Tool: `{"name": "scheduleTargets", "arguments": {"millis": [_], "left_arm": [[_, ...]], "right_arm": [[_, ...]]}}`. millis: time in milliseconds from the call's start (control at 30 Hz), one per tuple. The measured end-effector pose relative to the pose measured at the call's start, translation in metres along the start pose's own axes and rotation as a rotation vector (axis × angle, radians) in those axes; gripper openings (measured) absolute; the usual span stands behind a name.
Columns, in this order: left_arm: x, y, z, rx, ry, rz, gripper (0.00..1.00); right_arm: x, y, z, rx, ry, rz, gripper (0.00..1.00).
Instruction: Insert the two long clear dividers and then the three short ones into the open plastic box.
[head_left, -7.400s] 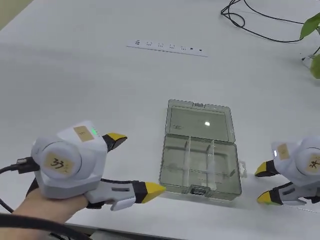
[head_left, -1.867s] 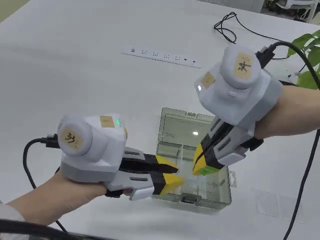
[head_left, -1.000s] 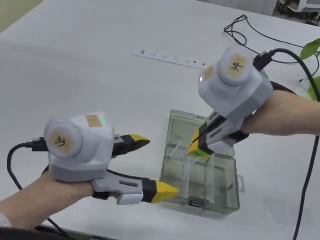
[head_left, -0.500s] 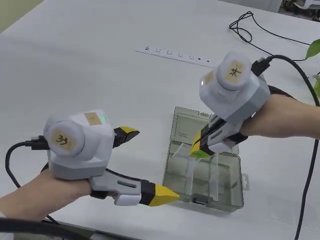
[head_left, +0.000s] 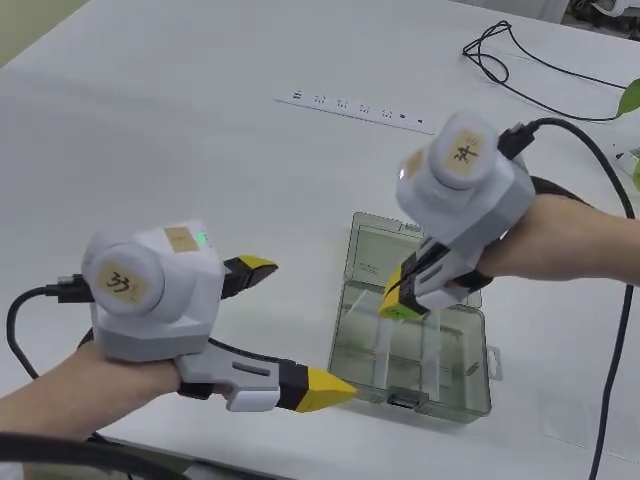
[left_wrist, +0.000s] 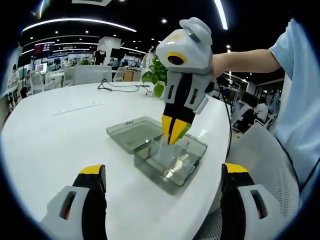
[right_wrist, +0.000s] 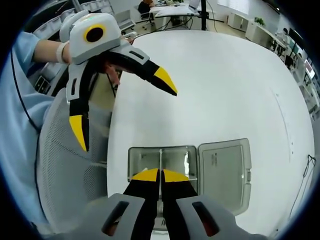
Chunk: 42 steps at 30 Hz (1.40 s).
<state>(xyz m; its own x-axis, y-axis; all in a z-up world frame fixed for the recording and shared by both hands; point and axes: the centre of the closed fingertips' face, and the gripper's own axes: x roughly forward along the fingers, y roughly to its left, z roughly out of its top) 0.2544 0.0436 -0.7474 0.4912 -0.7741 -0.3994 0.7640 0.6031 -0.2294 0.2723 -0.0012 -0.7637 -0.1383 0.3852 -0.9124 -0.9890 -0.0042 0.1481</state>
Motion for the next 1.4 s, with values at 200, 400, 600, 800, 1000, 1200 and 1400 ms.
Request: {"name": "scheduleTargets", "arguments": {"millis": [200,400,600,800,1000,1200,1400], "left_arm": [[-0.001,-0.001,0.0,-0.004,-0.006,0.003,0.96],[-0.002,-0.002,-0.001,-0.01,-0.008,0.004,0.96],[-0.002,-0.003,-0.004,-0.016,-0.005,0.004,0.95],[-0.002,-0.002,-0.002,-0.02,-0.004,0.005,0.95],[-0.002,-0.001,0.0,-0.018,-0.002,0.003,0.94],[-0.001,-0.002,0.001,-0.015,0.001,-0.003,0.94],[-0.001,-0.002,0.002,-0.012,0.004,-0.003,0.93]], "right_arm": [[0.009,0.002,0.0,-0.019,0.016,-0.014,0.02],[0.02,0.002,-0.001,-0.039,0.026,-0.033,0.02],[0.026,-0.004,-0.005,-0.046,0.028,-0.047,0.02],[0.029,-0.007,-0.007,-0.035,0.026,-0.063,0.02],[0.036,-0.01,-0.009,-0.027,0.033,-0.065,0.02],[0.043,-0.01,-0.011,-0.042,0.064,-0.076,0.02],[0.046,-0.012,-0.014,-0.054,0.078,-0.085,0.02]]}}
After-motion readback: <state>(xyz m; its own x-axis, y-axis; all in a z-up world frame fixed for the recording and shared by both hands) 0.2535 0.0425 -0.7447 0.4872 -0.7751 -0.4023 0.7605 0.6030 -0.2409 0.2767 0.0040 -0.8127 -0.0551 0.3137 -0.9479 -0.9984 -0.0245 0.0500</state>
